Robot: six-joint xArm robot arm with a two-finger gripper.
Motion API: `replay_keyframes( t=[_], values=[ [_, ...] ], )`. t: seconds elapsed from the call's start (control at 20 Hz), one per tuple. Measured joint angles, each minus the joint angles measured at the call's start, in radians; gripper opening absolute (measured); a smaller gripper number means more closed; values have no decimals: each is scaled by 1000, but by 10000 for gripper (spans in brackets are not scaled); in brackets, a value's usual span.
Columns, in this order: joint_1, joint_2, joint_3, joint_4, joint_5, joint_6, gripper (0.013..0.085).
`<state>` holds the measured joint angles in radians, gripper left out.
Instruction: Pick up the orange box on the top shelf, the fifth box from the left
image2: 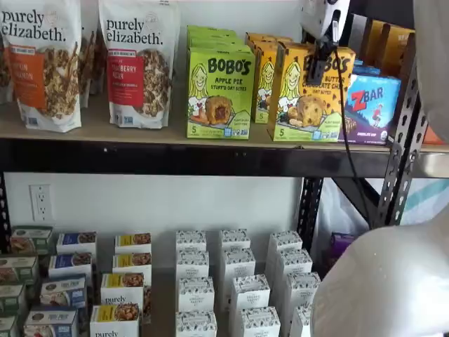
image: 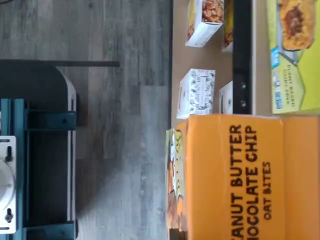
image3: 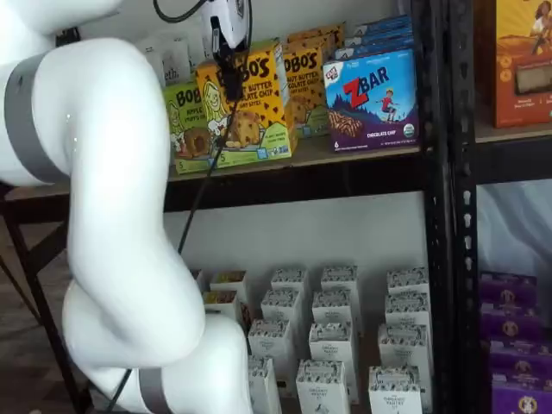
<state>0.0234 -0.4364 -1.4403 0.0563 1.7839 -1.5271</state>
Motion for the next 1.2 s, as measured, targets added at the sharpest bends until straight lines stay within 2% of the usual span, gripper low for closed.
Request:
replay_keyframes(
  t=[0.95,1.2],
  values=[
    [49,-135,114,-10,43,47,210],
    [45,-181,155,10,39,51,210]
  ],
)
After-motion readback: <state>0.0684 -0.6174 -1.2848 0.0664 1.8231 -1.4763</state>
